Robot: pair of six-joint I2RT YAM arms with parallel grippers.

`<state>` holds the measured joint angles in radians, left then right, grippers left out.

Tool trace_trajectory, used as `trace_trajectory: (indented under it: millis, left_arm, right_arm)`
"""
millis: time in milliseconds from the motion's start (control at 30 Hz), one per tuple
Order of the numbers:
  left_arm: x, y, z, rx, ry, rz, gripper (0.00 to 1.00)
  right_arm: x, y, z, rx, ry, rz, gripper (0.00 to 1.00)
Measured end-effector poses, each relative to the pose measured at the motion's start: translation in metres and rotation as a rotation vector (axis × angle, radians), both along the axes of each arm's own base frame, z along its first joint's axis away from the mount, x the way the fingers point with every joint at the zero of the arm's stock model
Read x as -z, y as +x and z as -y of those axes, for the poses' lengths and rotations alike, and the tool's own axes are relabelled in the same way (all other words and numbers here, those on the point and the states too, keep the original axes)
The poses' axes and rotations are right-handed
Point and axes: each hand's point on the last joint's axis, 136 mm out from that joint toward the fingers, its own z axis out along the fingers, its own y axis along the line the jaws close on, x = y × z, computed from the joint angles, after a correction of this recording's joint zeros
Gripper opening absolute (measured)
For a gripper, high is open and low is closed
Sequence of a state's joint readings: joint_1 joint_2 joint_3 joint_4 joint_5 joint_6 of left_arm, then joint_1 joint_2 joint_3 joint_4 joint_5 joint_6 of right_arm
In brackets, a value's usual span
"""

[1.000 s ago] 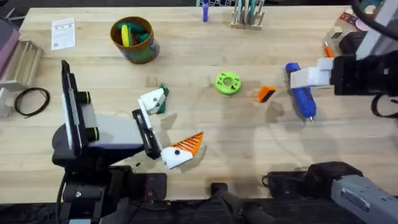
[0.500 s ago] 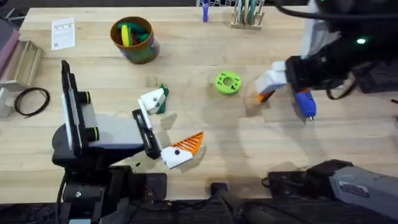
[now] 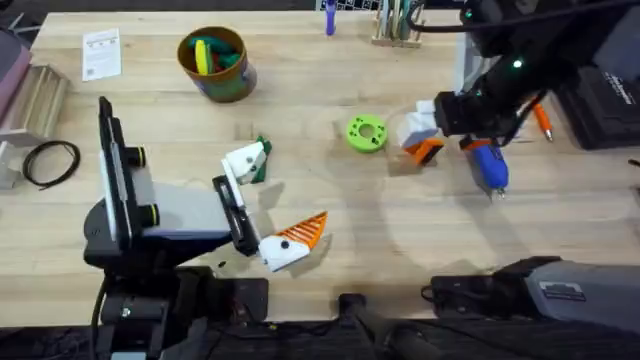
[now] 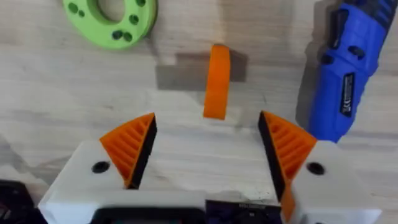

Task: Pick up the gripper from the table and insert it into the empty holder that is missing its gripper. Then pick up a screw, insert it into the mounting hole, and use the screwdriver to tighten it. Finally, clean up the table by picking up the vegetable and placing it into the bucket.

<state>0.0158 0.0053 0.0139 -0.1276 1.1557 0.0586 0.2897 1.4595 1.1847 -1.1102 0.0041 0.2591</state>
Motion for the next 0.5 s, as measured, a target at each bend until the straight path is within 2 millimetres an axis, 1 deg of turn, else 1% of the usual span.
trace_trajectory:
  millis: [133,267,433,500]
  left_arm:
    - [0.000,0.000,0.000,0.000,0.000,0.000,0.985]
    - [0.000,0.000,0.000,0.000,0.000,0.000,0.985]
    - [0.000,0.000,0.000,0.000,0.000,0.000,0.985]
    - [0.000,0.000,0.000,0.000,0.000,0.000,0.985]
  right_arm:
    - [0.006,0.010,0.001,0.028,-0.015,0.016,0.991]
    - [0.006,0.018,0.002,0.065,-0.013,0.040,0.991]
    - [0.009,0.022,0.004,0.090,-0.009,0.056,0.991]
    - [0.013,0.019,0.005,0.095,-0.012,0.045,0.992]
